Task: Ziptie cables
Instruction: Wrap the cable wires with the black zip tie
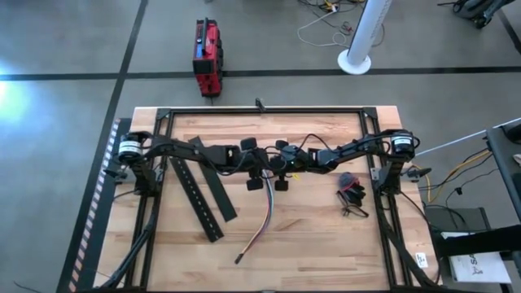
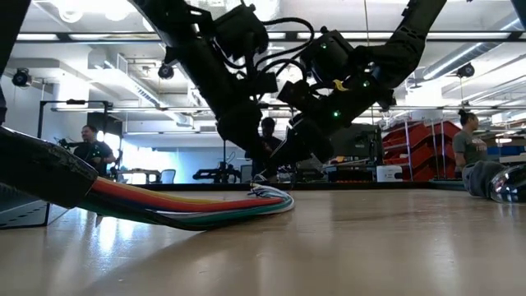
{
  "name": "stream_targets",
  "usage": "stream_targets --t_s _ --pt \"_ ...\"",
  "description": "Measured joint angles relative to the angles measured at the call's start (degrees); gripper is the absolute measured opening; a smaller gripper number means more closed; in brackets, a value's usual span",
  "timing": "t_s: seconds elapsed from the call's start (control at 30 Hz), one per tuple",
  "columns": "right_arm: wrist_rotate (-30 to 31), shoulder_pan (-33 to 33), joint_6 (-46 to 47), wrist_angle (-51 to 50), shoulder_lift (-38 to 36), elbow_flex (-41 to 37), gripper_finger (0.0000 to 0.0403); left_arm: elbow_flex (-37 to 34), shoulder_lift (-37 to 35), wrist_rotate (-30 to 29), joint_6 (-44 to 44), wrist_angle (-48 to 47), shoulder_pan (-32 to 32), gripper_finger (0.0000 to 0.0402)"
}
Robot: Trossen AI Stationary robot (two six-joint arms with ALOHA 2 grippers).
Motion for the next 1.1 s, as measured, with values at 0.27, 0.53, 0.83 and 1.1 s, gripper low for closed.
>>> stream_targets --t_s 0.27,0.53,0.83,1.1 --pt "-0.01 0.00 -0.02 -0.85 0.00 0.00 0.0009 0.00 0.18 0.02 0.50 0.17 0.00 0.0125" --pt "-0.01 -0.02 -0.66 -0.64 0.00 0.00 0.0009 0.00 0.10 0.04 1.62 -0.59 0.00 0.0111" --pt "-0.09 -0.88 -6.05 -0.37 0.00 0.06 0.0009 0.00 -0.09 0.04 4.73 -1.93 -0.13 0.0092" --pt "-6.73 -3.06 -7.63 -0.41 0.00 0.07 0.0009 0.04 -0.09 0.04 5.26 -1.97 -0.13 0.0098"
